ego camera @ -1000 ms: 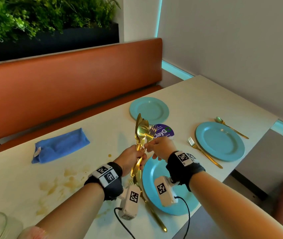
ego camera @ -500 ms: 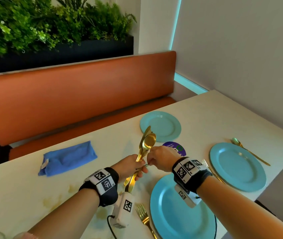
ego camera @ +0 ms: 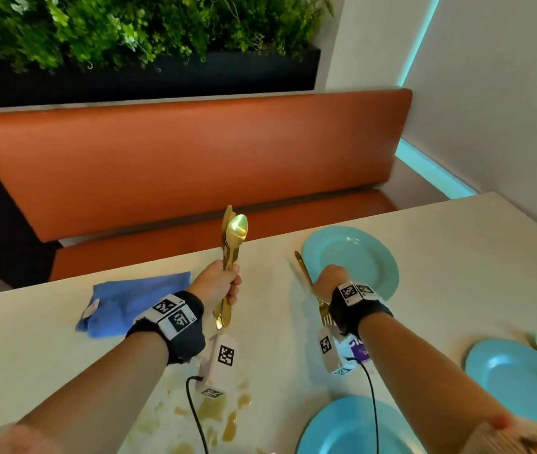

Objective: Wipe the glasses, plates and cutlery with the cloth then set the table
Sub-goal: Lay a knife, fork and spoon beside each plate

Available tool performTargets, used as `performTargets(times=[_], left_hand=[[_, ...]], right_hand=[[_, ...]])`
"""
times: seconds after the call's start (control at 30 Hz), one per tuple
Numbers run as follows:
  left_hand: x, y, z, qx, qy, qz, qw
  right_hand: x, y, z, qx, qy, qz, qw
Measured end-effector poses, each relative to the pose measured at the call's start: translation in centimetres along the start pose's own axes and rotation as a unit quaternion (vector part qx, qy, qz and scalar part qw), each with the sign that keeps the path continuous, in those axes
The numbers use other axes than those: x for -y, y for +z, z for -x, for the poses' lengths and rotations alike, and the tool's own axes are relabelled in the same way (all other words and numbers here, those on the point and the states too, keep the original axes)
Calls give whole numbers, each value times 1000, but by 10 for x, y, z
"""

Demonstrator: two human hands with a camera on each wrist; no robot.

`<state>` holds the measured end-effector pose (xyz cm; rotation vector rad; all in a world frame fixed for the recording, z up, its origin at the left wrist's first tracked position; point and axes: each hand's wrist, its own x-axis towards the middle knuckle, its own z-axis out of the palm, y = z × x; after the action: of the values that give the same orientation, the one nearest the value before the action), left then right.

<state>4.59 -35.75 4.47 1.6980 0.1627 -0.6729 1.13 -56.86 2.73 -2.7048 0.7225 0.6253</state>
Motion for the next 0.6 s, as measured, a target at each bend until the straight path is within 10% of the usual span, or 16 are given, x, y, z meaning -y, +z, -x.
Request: performTargets(times=[0.6], left_hand=[[16, -1, -39, 9, -12, 27, 1000]], right_hand=[[45, 16, -60, -68, 28, -52, 996]])
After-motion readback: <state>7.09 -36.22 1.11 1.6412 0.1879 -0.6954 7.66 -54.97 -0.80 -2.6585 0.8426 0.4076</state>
